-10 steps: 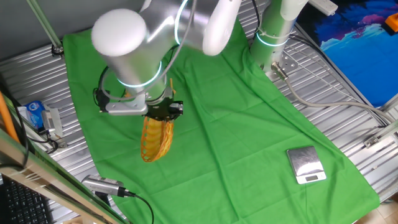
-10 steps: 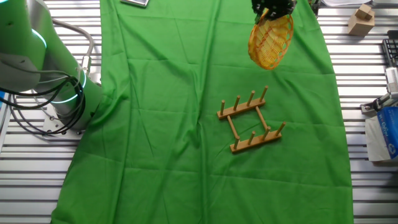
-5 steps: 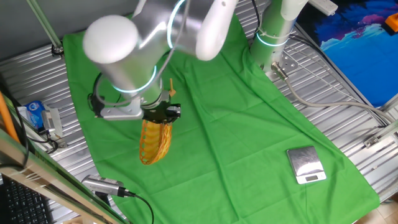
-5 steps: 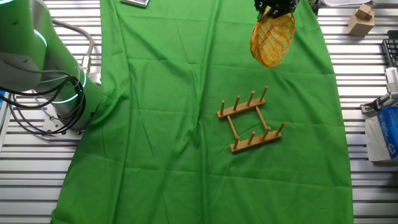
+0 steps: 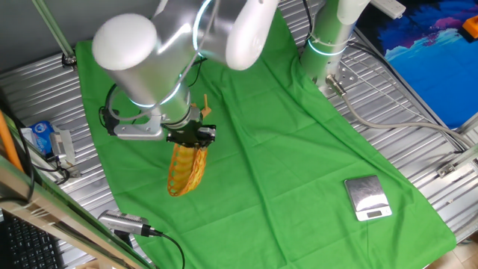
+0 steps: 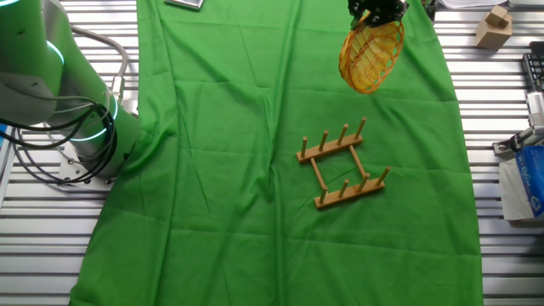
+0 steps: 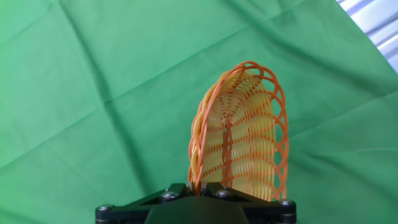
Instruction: Take the dish off the dish rack
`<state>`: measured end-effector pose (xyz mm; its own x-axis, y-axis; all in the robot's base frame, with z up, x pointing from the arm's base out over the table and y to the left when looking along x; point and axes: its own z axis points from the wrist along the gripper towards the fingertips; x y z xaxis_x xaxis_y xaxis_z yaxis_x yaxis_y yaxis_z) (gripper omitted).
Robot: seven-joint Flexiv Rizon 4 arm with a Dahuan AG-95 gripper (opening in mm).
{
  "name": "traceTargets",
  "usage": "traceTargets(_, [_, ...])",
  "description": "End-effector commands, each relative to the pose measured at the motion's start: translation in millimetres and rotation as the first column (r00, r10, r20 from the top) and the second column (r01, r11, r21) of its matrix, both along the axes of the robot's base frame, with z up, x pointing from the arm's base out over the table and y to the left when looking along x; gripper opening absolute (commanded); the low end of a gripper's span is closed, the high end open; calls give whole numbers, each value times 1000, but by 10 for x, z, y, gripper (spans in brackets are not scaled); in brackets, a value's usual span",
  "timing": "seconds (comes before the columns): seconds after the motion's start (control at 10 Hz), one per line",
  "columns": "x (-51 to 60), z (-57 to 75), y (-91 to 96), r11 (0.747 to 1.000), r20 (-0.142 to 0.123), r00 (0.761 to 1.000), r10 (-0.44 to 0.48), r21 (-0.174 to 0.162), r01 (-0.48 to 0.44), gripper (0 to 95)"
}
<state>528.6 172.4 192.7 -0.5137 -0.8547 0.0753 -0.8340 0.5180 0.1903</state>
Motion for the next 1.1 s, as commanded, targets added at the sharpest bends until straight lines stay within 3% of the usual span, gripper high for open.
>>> traceTargets(0.1, [-20,4,-7,992,3,992,126,9,-126,0])
traceTargets(0.5, [-18,-17,24,996,6,996,85,-7,-85,0])
traceTargets(0.8, [-23,-129,172,999,23,999,38,-13,-37,0])
traceTargets(1.1, [-104,-265,293,1000,45,999,-1,-17,2,0])
